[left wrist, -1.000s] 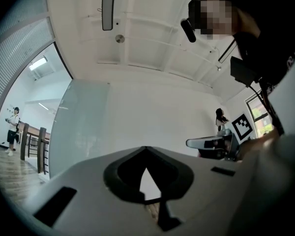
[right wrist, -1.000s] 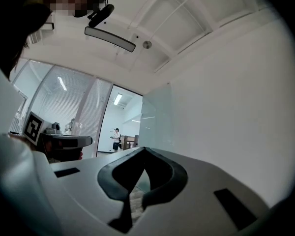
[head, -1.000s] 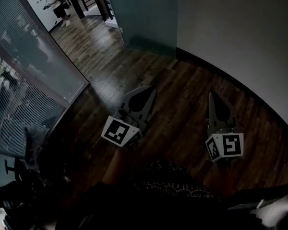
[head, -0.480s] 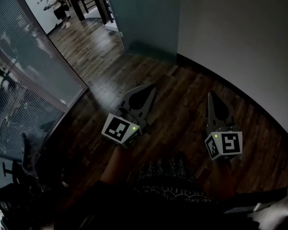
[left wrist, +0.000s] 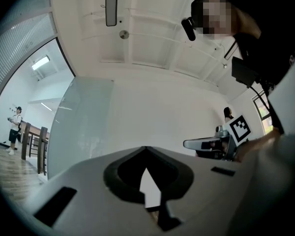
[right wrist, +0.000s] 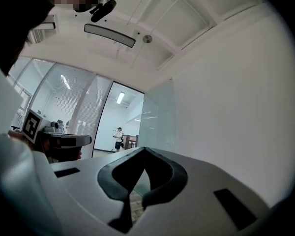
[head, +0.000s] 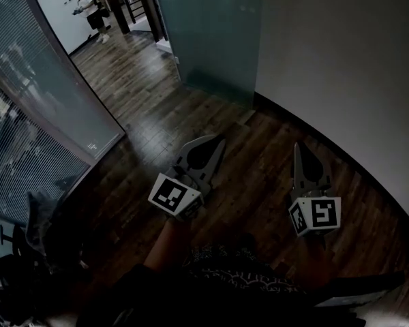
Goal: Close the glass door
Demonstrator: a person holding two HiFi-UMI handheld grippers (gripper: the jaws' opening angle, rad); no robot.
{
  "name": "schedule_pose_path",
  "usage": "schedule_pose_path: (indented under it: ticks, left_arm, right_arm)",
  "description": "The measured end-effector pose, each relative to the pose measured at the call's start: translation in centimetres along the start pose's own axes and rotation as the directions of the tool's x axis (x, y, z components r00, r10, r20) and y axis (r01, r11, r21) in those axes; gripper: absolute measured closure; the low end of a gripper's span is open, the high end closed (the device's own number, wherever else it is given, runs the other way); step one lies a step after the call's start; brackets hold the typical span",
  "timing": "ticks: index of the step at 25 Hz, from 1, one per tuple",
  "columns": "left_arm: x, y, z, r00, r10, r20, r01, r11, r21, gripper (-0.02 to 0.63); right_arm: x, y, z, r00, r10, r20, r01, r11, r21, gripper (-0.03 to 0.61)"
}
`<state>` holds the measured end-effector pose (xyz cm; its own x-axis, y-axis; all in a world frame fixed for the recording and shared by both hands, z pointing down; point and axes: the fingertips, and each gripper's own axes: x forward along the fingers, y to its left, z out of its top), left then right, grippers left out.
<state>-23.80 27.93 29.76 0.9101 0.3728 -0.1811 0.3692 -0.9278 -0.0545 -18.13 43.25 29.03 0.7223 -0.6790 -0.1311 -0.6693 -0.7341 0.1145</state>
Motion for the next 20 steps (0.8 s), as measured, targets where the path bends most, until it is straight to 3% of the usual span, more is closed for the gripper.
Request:
schedule_pose_path:
  ticks: [10, 20]
  left_arm:
    - [7.4, 1.2, -1.8, 0.998, 0.058, -0.014, -0.058, 0.998, -0.02, 0.612]
    - [9.9, 5.5, -3.8, 0.992, 0.12, -0.044, -0.121, 0.992, -0.03, 0.612]
  right_arm:
    - [4.6, -7.2, -1.2, 0.999, 0.04, 0.005, -0.04, 0.999, 0.02, 0.575]
    - [9.9, -9.0, -3.1, 0.997, 0.072, -0.013, -0.071, 0.997, 0.043, 0.575]
